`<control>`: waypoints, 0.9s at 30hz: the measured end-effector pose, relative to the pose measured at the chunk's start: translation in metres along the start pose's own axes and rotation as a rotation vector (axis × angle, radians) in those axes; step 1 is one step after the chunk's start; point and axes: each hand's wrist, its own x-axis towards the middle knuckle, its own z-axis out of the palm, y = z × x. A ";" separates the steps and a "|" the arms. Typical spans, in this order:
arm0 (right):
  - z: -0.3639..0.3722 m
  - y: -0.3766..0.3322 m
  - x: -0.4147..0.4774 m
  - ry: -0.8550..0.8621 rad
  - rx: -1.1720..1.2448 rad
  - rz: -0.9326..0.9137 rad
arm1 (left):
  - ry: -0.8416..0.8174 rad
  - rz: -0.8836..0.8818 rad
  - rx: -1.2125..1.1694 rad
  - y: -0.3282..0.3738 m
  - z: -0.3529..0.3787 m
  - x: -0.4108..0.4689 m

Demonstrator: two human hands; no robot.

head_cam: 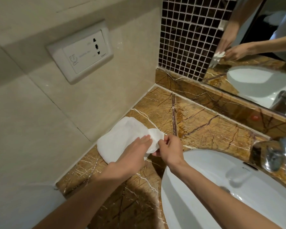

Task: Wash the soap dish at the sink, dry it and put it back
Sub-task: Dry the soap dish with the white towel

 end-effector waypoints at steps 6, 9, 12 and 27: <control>0.002 -0.001 0.003 -0.015 0.146 0.116 | -0.015 0.033 -0.057 -0.013 -0.005 -0.011; 0.011 0.000 -0.004 -0.005 0.247 0.216 | 0.026 0.023 0.041 -0.006 -0.001 -0.010; 0.017 0.002 -0.010 0.016 0.271 0.225 | 0.147 0.023 0.157 0.000 0.001 -0.008; 0.005 -0.004 0.008 -0.338 0.496 0.380 | 0.277 0.321 0.180 -0.017 -0.003 -0.029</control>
